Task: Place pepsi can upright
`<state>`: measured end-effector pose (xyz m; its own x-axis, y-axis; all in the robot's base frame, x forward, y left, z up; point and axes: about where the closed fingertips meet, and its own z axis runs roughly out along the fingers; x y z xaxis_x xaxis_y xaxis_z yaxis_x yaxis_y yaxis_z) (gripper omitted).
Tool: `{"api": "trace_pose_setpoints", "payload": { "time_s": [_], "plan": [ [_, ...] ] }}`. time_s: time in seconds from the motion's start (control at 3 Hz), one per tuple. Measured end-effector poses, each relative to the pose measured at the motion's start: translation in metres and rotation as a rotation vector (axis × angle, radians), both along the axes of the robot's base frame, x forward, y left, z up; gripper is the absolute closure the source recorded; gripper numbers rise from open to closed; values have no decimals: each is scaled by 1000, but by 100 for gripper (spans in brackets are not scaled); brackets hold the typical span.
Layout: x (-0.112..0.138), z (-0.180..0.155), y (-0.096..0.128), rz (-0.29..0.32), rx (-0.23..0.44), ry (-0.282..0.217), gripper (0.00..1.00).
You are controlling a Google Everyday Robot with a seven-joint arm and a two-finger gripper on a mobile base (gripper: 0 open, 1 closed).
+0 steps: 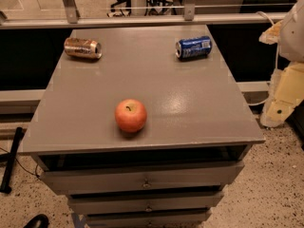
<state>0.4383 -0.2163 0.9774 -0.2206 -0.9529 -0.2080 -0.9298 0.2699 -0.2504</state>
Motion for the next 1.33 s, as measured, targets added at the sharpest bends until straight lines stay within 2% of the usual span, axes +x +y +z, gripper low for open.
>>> {"api": "trace_pose_setpoints", "payload": {
  "time_s": [0.33, 0.67, 1.33],
  "plan": [
    [3, 2, 1, 5, 9, -15, 0],
    [36, -1, -1, 16, 61, -58, 0],
    [155, -10, -3, 47, 165, -189, 0]
  ]
}}
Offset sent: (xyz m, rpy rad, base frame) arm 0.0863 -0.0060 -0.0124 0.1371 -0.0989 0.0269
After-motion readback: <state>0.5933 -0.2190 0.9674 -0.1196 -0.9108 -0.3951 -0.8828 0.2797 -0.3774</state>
